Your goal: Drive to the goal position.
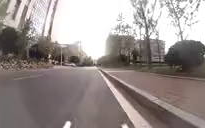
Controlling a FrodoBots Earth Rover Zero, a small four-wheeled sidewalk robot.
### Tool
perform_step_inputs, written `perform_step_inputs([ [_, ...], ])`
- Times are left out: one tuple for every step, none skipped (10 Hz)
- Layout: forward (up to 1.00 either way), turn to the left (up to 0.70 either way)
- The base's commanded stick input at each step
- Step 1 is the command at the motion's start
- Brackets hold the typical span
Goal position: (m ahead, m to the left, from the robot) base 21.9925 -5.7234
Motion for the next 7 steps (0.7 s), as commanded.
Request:
perform_step_inputs([
  [1.0, 0.0],
  [1.0, 0.0],
  [1.0, 0.0],
  [1.0, 0.0],
  [1.0, 0.0],
  [1.0, 0.0],
  [1.0, 0.0],
])
